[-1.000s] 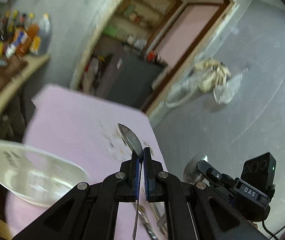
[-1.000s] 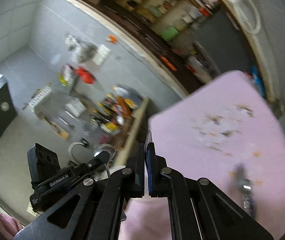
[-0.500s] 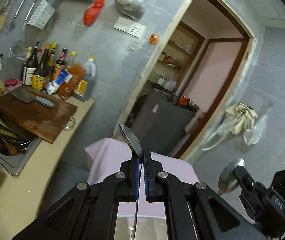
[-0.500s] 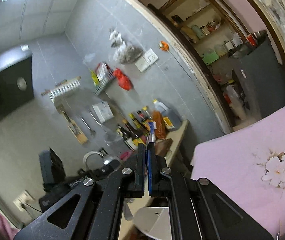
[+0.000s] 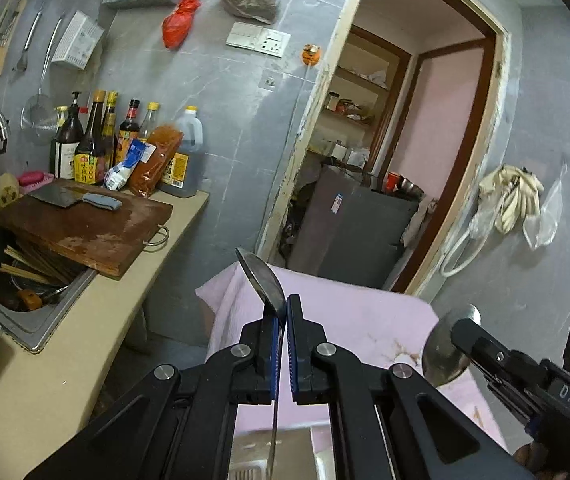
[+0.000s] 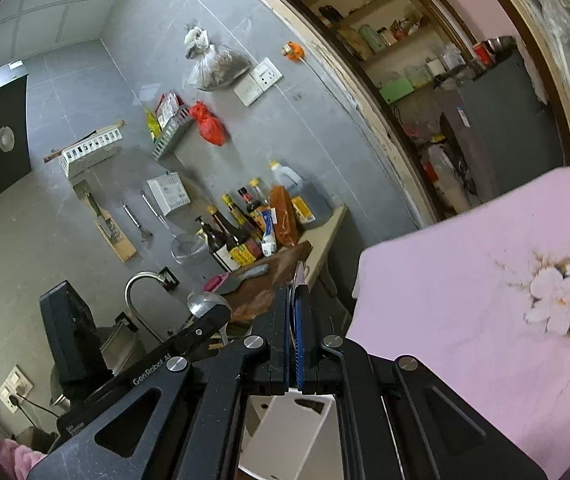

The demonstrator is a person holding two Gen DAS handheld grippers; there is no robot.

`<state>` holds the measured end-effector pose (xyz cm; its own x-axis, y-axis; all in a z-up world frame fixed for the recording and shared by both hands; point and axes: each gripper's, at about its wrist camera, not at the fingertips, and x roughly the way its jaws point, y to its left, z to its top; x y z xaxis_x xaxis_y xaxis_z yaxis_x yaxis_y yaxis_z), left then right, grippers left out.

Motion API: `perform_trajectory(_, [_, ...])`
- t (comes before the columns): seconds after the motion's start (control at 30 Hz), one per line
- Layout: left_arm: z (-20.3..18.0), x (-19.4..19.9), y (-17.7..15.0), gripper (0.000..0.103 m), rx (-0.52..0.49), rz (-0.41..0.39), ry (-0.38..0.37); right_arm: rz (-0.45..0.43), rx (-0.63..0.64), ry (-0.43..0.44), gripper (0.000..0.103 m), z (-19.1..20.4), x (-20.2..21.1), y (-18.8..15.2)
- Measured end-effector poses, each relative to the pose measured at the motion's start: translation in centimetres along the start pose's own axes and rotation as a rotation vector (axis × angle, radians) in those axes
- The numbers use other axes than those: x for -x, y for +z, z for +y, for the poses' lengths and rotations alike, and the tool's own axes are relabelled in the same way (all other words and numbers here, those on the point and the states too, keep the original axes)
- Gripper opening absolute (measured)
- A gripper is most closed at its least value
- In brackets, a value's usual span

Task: Organize utensils
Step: 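Open the left gripper dropping the spoon while the right gripper releases the knife into the holder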

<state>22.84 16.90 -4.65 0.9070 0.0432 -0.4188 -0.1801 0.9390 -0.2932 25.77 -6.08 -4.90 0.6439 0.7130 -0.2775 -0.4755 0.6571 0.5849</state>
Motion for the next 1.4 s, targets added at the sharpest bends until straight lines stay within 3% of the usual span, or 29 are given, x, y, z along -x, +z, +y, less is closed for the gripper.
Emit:
perform_trajectory(0.23, [-0.3,0.8,-1.1,0.008,-0.035,0.069,0.023,0.06,-0.014,-0.02,0.003,-0.7,0.3,-1.1])
perform_trajectory(0.43, [-0.7,2.5,-1.5,0.034,-0.048,0.08,0.019,0.093,-0.002,-0.028,0.003,-0.9,1.2,-1.2])
perform_trajectory(0.5, [-0.9,3.1,-1.5,0.051,-0.05,0.078,0.024,0.094,-0.002,-0.031,0.004,-0.9,1.5,-1.1])
perform_trajectory(0.57, [-1.4,3.9,-1.4,0.055,-0.04,0.063,0.025,0.091,0.0,-0.044,0.01,-1.0,2.4,-1.0])
perform_trajectory(0.63, [-2.0,4.4,-1.2,0.059,-0.045,0.062,0.024,0.078,0.008,-0.052,0.036,-1.1,3.5,-0.7])
perform_trajectory(0.67, [-2.6,4.7,-1.2,0.064,-0.052,0.06,0.031,0.063,0.016,-0.061,0.043,-1.1,4.3,-0.5])
perform_trajectory(0.8, [-4.7,5.7,-1.1,0.08,-0.051,0.035,0.041,0.01,0.072,-0.119,0.052,-1.3,7.7,0.5])
perform_trajectory(1.0, [-8.8,7.0,-2.1,0.099,-0.054,-0.025,0.065,-0.08,0.175,-0.256,0.091,-2.4,12.9,2.5])
perform_trajectory(1.1, [-11.3,7.3,-3.2,0.102,-0.093,-0.054,0.089,-0.123,0.21,-0.342,0.092,-3.8,15.9,3.1])
perform_trajectory(1.2, [-14.0,7.4,-4.5,0.102,-0.145,-0.064,0.112,-0.146,0.25,-0.416,0.101,-5.0,18.2,4.0])
perform_trajectory(1.4, [-18.2,7.3,-7.2,0.102,-0.182,-0.064,0.126,-0.128,0.339,-0.503,0.102,-7.0,21.1,4.7])
